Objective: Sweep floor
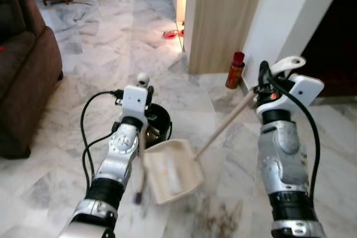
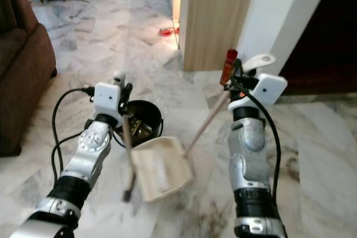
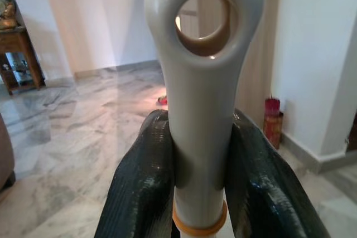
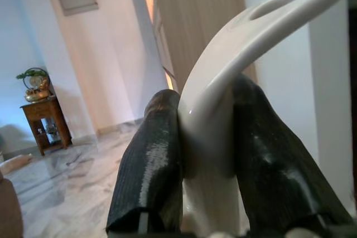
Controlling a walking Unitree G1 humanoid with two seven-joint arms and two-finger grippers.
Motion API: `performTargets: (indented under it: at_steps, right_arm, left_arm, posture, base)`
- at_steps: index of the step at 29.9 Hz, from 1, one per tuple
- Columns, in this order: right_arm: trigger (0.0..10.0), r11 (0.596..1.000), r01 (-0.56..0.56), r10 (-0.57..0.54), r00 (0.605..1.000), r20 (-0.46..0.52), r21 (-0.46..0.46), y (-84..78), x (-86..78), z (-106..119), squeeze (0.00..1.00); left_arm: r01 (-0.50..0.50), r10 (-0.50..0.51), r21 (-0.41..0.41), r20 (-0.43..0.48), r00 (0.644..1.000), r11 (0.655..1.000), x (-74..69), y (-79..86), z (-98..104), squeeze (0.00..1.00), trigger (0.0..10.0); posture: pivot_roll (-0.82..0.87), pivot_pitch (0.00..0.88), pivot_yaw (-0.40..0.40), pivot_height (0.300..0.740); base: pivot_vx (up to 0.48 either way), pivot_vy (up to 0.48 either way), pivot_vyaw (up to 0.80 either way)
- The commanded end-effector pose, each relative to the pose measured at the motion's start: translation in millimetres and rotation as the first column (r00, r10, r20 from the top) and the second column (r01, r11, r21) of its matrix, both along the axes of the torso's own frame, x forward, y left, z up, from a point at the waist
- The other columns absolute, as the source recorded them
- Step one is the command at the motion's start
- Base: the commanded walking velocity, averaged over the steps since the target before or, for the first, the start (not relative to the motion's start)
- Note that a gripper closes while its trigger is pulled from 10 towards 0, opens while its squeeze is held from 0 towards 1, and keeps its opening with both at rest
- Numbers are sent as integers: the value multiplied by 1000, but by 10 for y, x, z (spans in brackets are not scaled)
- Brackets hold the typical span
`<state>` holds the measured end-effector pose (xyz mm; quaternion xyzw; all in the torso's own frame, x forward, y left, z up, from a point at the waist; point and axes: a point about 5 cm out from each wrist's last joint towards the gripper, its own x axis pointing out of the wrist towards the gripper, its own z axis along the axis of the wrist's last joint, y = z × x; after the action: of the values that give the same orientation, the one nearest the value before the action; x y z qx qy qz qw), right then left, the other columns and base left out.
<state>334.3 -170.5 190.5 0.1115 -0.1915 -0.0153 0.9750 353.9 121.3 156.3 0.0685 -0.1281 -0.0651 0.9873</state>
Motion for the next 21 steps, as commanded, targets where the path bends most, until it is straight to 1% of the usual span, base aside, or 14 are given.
performTargets:
  at_steps: [1, 2, 21]
  right_arm:
    - [10000, 999, -37, 34, 997, 75, 35, 92, -2, 168, 0]
    - [10000, 999, -38, 35, 997, 75, 35, 92, -1, 168, 0]
    - [10000, 998, -51, 48, 997, 60, 42, 108, 2, 142, 0]
  left_arm:
    - [-17, 15, 31, 62, 998, 999, 15, 65, 129, 0, 10000]
    - [-17, 15, 30, 65, 998, 999, 13, 65, 131, 0, 10000]
    - [-8, 7, 20, 69, 998, 1000, -21, 64, 130, 0, 10000]
  posture:
    - [110, 9, -23, 740]
    - [110, 9, -23, 740]
    - [118, 25, -25, 740]
  base:
    - [337, 0, 0]
    - [337, 0, 0]
    - [0, 0, 0]
